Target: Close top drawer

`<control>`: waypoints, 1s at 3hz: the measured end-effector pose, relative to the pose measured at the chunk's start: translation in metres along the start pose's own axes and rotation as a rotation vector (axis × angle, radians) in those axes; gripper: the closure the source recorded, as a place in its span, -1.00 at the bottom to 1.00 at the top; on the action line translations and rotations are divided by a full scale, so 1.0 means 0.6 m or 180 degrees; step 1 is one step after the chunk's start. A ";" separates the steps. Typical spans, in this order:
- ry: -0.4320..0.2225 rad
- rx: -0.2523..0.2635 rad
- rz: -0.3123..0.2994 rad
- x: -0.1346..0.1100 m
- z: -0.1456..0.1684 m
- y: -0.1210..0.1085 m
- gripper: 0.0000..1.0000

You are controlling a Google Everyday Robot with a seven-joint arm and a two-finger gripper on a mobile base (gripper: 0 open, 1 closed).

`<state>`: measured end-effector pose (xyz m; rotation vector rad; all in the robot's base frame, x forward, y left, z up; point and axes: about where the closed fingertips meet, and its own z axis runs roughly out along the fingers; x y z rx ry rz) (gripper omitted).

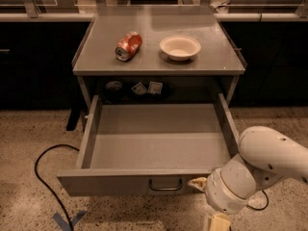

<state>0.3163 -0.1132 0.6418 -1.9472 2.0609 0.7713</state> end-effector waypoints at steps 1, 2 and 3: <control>-0.0053 0.0069 0.0060 0.006 -0.006 -0.029 -1.00; -0.0124 0.0145 0.0112 0.004 -0.012 -0.083 -1.00; -0.0235 0.0396 0.0184 0.005 -0.060 -0.173 -1.00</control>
Offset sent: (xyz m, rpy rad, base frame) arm 0.0908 -0.0071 -0.0108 0.0492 -0.0384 -0.0999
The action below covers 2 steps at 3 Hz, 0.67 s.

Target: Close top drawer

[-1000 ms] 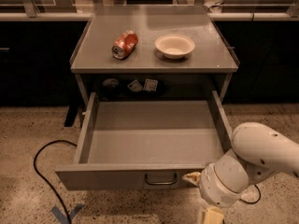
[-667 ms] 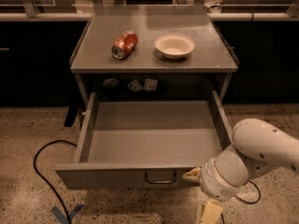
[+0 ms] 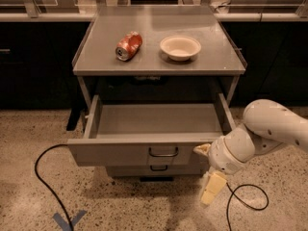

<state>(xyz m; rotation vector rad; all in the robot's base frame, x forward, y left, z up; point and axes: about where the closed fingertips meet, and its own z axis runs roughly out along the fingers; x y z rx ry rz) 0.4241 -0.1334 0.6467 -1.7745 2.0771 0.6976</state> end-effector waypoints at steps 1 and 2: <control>-0.0029 0.0031 0.0011 0.000 -0.001 -0.016 -1.00; -0.0050 0.0091 -0.0012 -0.014 -0.010 -0.060 -1.00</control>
Offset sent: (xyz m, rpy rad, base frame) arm 0.0760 -0.0005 0.0142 0.0178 -0.0662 -0.0264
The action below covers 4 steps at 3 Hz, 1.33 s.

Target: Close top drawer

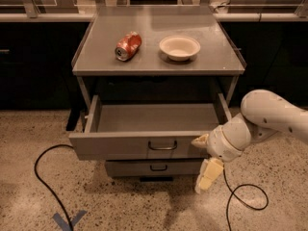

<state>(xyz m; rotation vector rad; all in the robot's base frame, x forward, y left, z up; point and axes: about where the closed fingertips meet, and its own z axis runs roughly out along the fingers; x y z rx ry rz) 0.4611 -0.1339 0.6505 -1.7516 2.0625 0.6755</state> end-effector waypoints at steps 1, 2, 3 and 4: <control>0.0044 0.0068 -0.0116 -0.045 -0.017 -0.075 -1.00; 0.0041 0.0071 -0.0121 -0.047 -0.017 -0.077 -1.00; -0.0016 -0.0030 0.0022 -0.020 0.009 -0.072 -1.00; -0.0039 -0.0097 0.0154 -0.002 0.030 -0.094 -1.00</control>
Offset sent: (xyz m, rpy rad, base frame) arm 0.0744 0.0155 0.0266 -0.0251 -0.0508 0.0314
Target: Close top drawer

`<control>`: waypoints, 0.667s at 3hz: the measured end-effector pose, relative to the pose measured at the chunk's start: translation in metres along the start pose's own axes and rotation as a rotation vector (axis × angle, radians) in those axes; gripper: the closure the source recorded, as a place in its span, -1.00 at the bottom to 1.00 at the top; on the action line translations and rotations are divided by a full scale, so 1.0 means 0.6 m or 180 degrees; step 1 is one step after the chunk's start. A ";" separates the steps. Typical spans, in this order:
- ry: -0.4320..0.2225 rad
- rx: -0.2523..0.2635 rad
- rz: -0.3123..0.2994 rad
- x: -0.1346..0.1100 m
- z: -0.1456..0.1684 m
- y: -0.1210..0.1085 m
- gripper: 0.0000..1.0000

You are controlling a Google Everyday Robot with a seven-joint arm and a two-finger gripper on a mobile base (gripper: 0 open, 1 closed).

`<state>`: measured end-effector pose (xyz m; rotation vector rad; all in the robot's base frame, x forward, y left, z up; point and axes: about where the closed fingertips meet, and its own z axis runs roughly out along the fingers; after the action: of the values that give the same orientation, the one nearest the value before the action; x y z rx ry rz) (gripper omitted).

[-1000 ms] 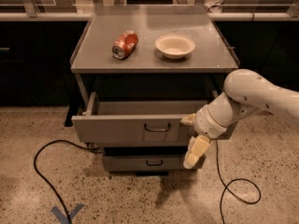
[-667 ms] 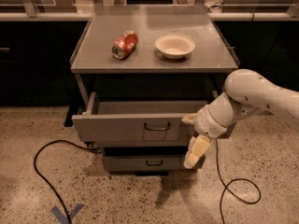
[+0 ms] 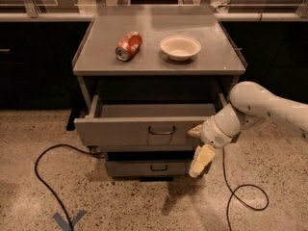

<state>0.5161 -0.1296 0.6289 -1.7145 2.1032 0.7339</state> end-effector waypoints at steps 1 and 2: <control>0.0012 0.0047 0.0052 -0.001 -0.004 -0.037 -1.00; 0.0067 0.0199 0.0053 -0.009 -0.021 -0.085 -1.00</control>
Offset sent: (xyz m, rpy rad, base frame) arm 0.0657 -0.0170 0.0094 -0.0438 -0.0545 -0.0636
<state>0.5676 -0.1399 0.6326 -1.6809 2.1337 0.6502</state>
